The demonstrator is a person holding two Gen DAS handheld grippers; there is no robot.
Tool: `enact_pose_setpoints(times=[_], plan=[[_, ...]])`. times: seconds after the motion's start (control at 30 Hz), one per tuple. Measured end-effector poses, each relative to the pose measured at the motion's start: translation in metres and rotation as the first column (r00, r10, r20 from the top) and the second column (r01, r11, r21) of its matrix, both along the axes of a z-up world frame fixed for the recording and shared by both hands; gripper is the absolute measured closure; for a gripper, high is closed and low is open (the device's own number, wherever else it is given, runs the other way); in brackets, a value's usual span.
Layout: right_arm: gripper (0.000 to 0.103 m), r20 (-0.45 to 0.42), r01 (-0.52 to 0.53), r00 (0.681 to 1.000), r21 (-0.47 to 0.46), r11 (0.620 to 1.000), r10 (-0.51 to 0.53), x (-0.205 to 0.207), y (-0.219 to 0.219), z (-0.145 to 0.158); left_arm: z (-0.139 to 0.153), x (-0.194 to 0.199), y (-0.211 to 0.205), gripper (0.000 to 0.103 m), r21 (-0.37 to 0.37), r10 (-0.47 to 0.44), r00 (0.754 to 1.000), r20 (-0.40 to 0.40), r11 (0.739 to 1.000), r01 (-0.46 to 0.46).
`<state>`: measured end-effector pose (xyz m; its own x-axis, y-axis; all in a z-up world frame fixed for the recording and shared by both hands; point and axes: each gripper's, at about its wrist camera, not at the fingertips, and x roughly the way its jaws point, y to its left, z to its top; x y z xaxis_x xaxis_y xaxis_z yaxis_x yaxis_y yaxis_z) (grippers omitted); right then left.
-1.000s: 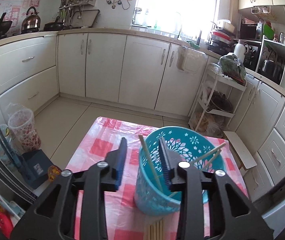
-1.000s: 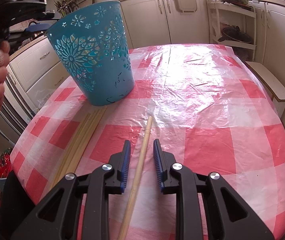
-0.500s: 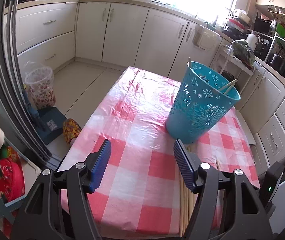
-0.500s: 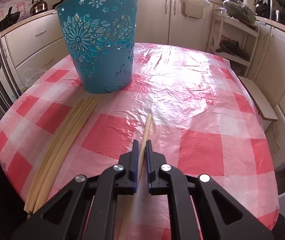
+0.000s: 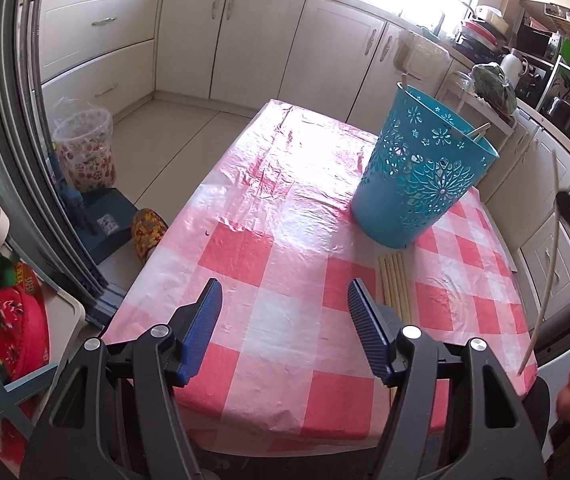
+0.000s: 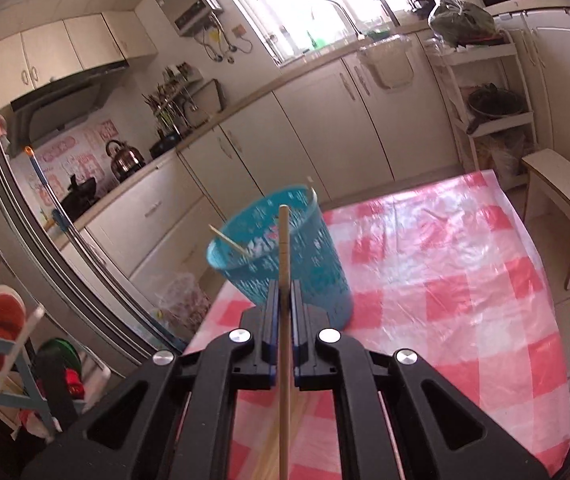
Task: Organize utensils
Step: 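Lift the chopstick over the teal cup and open the right tool, then withdraw both open tools from the cup back to the chopstick bundle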
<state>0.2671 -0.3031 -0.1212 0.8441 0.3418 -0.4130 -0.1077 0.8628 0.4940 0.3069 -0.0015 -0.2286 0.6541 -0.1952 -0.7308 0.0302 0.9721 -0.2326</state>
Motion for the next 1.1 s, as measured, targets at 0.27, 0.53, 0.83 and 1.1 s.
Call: enact_pose_setpoints(times=[0.27, 0.53, 0.83, 1.1], plan=[[0.097, 0.235, 0.045, 0.971, 0.012, 0.999, -0.047, 0.062, 0.015, 0.081, 0.002, -0.001, 0.0, 0.041, 0.001, 0.009, 1.0, -0.003, 1.0, -0.009], [0.097, 0.268, 0.205, 0.949, -0.114, 0.972, -0.168, 0.12, 0.044, 0.047, 0.011, -0.007, -0.001, 0.039, 0.02, -0.002, 1.0, 0.027, 1.0, 0.001], [0.084, 0.225, 0.198, 0.962, -0.188, 0.962, -0.153, 0.097, 0.046, 0.015, 0.007, -0.008, 0.0, 0.039, 0.004, -0.002, 1.0, 0.005, 1.0, 0.002], [0.065, 0.198, 0.195, 0.968, -0.208, 0.959, -0.154, 0.005, 0.028, 0.016, 0.028, -0.025, -0.012, 0.035, 0.029, -0.019, 0.999, 0.047, 0.999, 0.018]])
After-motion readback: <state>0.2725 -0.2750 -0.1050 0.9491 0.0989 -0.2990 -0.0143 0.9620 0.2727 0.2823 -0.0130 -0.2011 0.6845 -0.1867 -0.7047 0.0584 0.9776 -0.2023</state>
